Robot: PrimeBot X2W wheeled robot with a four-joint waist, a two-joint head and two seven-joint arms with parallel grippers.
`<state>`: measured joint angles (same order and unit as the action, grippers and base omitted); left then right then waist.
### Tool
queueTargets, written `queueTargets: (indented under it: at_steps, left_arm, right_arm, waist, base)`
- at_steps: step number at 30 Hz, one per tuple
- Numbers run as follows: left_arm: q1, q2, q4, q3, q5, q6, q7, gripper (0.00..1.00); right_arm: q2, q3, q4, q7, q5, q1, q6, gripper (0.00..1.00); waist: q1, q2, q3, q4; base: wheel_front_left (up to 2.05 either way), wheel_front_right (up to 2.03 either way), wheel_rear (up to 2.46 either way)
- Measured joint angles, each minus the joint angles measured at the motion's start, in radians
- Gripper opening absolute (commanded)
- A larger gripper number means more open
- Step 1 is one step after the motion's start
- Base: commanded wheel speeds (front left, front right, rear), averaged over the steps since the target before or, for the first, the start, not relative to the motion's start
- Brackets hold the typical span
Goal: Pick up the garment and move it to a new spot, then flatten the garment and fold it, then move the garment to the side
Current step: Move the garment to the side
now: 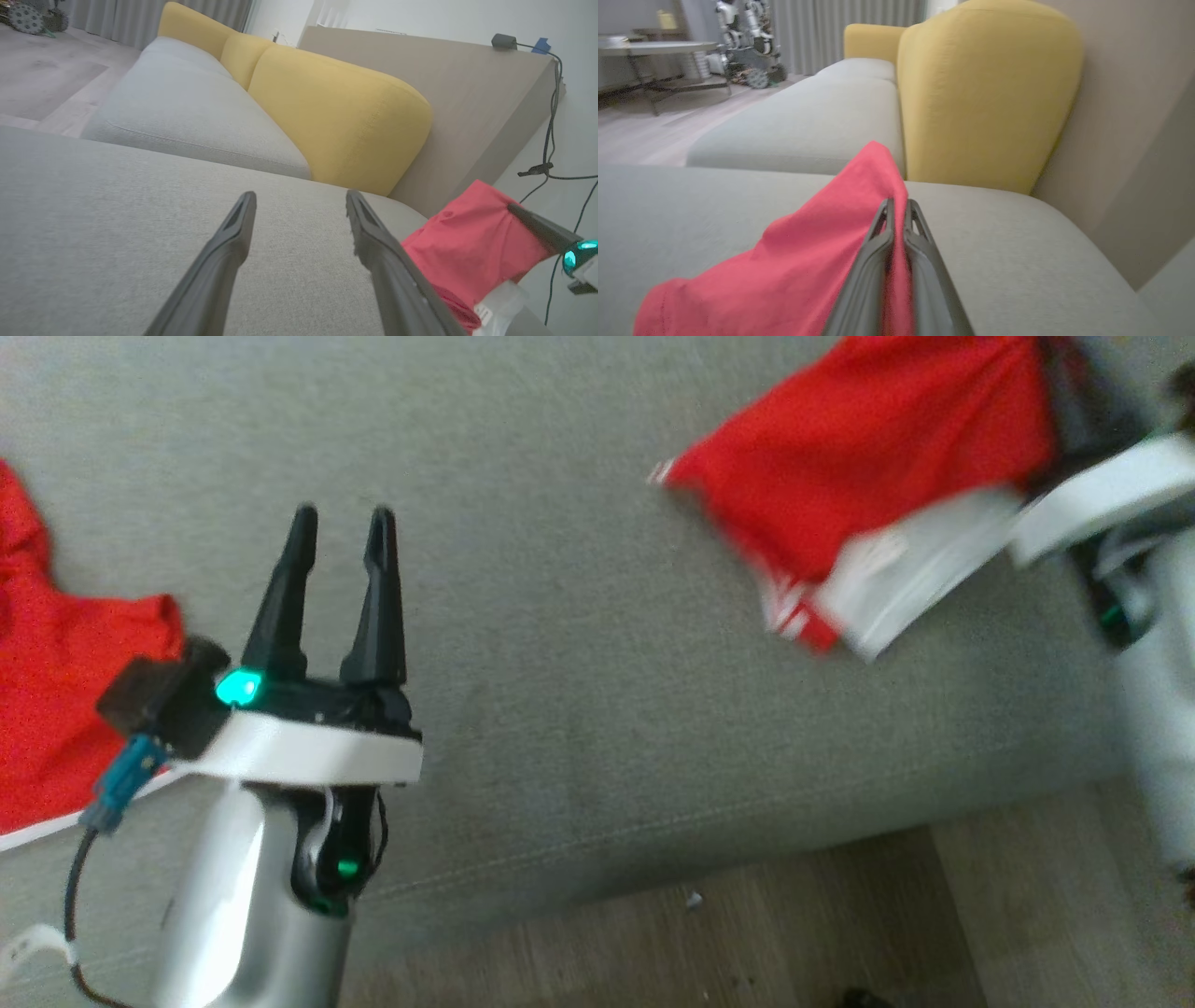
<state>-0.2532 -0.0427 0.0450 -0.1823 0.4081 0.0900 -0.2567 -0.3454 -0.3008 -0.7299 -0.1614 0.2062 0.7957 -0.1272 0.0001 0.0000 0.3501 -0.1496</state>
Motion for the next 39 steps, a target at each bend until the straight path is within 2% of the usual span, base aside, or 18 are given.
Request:
queueTargets:
  at_steps: [4,9,17,24,25,26,34,39]
  left_arm:
    - [-0.06,0.0,0.005,0.0,-0.041,0.013,0.0,1.0]
    - [-0.12,0.0,0.026,-0.002,-0.077,0.024,0.0,1.0]
    - [-0.155,-0.005,0.055,-0.013,-0.091,0.03,0.0,1.0]
    - [-0.163,-0.012,0.054,-0.013,-0.091,0.034,0.0,1.0]
    - [-0.163,-0.012,0.054,-0.012,-0.091,0.034,0.0,1.0]
    - [-0.163,-0.012,0.054,-0.012,-0.091,0.034,0.0,1.0]
    - [-0.161,-0.008,0.074,-0.004,-0.07,0.034,0.0,1.0]
    - [-0.152,-0.004,0.072,0.015,-0.048,0.034,0.0,1.0]
  right_arm:
    - [-0.047,0.061,-0.016,0.02,0.093,0.1,0.0,0.0]
    - [-0.059,0.132,-0.055,0.028,0.156,0.18,0.0,0.0]
    - [-0.054,0.176,-0.136,0.007,0.174,0.226,0.0,0.0]
    - [-0.051,0.189,-0.174,-0.022,0.178,0.246,0.0,0.0]
    - [-0.051,0.199,-0.181,-0.028,0.177,0.251,0.0,0.8]
    - [-0.05,0.212,-0.189,-0.035,0.176,0.256,0.0,1.0]
    - [-0.044,0.242,-0.204,-0.054,0.168,0.26,0.0,1.0]
    - [-0.033,0.238,-0.137,-0.072,0.136,0.227,0.0,1.0]
  waist:
    - [0.0001,0.0,0.062,-0.035]
    - [0.0002,0.0,0.137,-0.083]
    - [0.0002,0.0,0.218,-0.15]
    - [0.0,0.0,0.229,-0.154]
    - [0.0,0.0,0.23,-0.152]
    - [0.0,0.0,0.23,-0.15]
    - [0.0,0.0,0.187,-0.127]
    - [0.0,0.0,0.127,-0.104]
  base:
    - [0.0,0.0,0.0]
    - [0.0,0.0,0.0]
    - [0.0,0.0,0.0]
    - [0.0,0.0,0.0]
    - [0.0,0.0,0.0]
    - [0.0,0.0,0.0]
    - [0.0,0.0,0.0]
    - [0.0,0.0,0.0]
